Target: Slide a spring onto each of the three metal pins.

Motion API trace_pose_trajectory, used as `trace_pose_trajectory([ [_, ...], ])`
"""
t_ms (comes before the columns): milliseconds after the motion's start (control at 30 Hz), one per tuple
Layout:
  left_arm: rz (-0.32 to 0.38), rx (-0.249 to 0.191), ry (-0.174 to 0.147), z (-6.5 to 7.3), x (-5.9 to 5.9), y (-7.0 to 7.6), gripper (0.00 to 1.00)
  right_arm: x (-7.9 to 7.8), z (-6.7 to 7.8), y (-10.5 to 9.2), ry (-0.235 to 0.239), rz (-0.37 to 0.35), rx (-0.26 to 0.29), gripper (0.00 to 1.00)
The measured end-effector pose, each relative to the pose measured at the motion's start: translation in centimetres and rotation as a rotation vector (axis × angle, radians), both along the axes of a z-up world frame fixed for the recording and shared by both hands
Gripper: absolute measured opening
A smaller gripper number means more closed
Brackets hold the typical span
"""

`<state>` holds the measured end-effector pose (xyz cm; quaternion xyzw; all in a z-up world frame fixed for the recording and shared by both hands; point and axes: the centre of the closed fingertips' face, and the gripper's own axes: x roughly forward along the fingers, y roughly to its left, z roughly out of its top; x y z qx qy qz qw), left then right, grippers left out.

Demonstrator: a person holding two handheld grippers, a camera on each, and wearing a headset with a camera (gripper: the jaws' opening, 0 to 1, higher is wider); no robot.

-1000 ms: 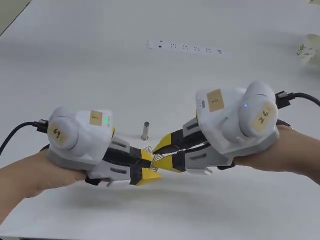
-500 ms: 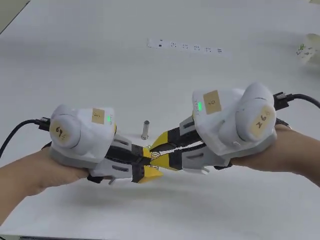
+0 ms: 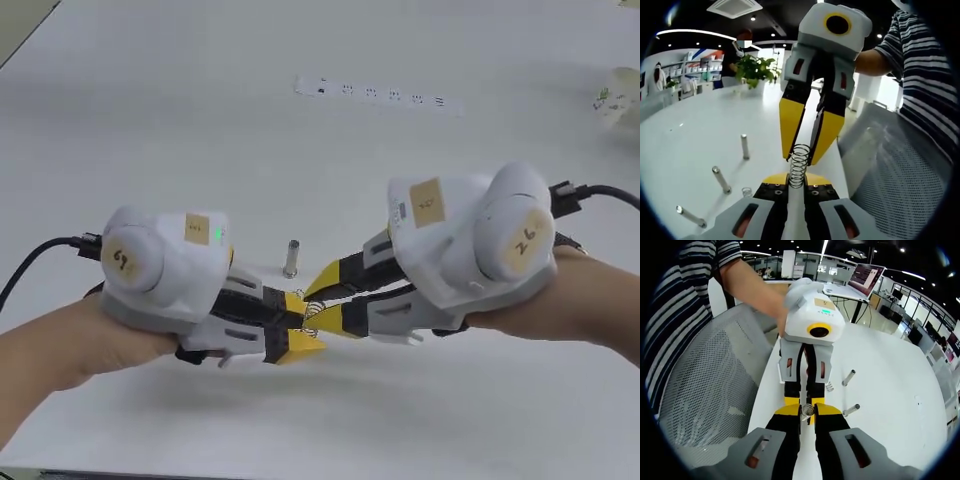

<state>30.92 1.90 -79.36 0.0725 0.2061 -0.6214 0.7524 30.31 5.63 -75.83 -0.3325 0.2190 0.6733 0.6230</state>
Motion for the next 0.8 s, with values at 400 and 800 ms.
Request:
trace_pose_trajectory([
  [400,0.022,-0.010,0.019,0.11,0.27,-0.07,0.05,0.03,-0.01,-0.07,-0.013,0.006,-0.009,0.07],
  [800,0.034,-0.012,0.020,0.32,0.45,-0.10,0.08,-0.12,0.01,0.02,-0.035,0.030,-0.022,0.07],
])
